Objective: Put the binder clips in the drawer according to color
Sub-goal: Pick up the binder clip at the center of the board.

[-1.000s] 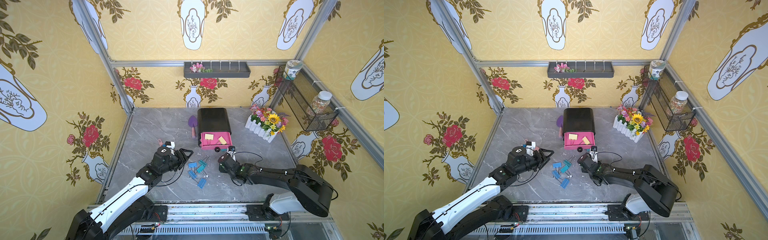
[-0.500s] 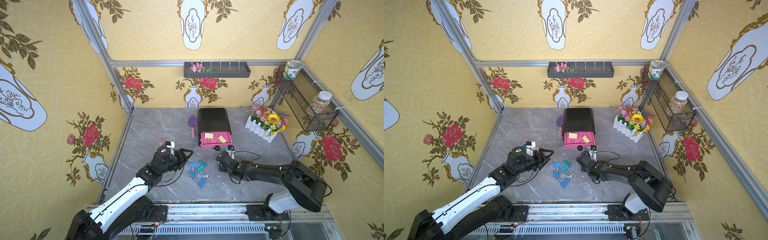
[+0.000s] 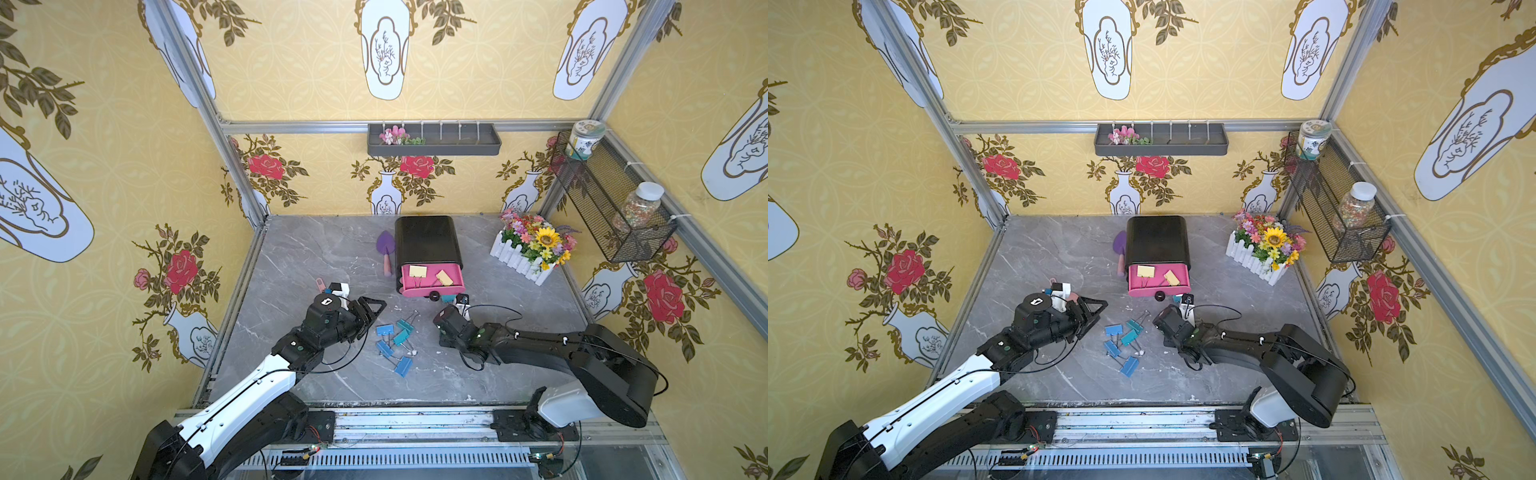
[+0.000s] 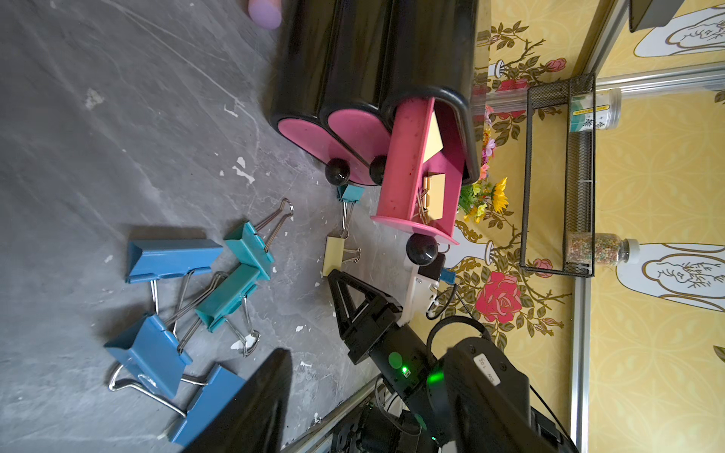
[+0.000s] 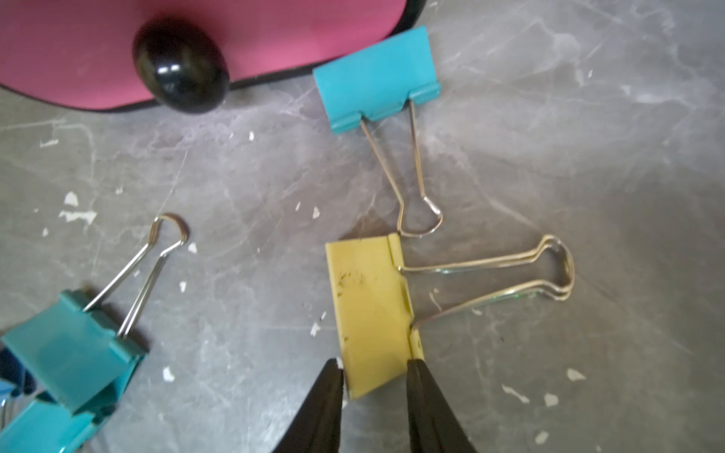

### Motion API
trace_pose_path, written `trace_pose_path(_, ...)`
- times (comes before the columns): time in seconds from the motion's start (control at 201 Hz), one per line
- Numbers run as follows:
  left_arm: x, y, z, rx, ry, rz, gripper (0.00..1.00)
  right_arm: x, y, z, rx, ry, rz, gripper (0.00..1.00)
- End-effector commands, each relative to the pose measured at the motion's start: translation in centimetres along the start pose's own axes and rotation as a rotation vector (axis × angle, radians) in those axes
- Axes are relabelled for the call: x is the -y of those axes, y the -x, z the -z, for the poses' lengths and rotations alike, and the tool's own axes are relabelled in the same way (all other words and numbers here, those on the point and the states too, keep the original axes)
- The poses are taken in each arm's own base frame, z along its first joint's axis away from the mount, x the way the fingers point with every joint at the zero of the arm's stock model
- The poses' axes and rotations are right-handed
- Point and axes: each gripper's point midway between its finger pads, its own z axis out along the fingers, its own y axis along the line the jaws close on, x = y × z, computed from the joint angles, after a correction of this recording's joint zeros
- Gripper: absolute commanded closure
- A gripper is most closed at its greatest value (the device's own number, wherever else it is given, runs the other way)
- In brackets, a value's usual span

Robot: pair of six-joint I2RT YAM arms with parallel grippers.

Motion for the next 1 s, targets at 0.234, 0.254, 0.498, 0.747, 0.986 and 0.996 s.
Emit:
trace_pose_path(0.234,0.7,0.2,-0.1,-0.001,-0.019,-0.012,0.33,0.0,-0.2,4.3,0.07,0.072,0.042,0.45)
trace_pose_path(0.254,0.7,0.1,-0.2,-0.002,-0.019,-0.011,0.33,0.6,0.1,4.6,0.08,0.062,0.031,0.43)
trace_pose_path(0.498,0.8,0.0,-0.4,-0.012,-0.018,-0.011,0.33,6.3,3.7,4.3,0.088,0.086,-0.152,0.2)
trace_pose_path(0.747,0.6,-0.1,-0.4,-0.011,-0.014,-0.002,0.33,9.8,4.1,1.0,-0.034,0.099,-0.355,0.29)
trace_pose_path(0.986,0.8,0.0,-0.6,-0.011,-0.014,-0.002,0.33,10.0,5.0,-0.2,-0.05,0.036,-0.378,0.31)
trace_pose_path(0.996,0.7,0.0,-0.6,-0.011,-0.013,-0.002,0.33,10.0,5.1,-0.2,-0.049,0.032,-0.378,0.31)
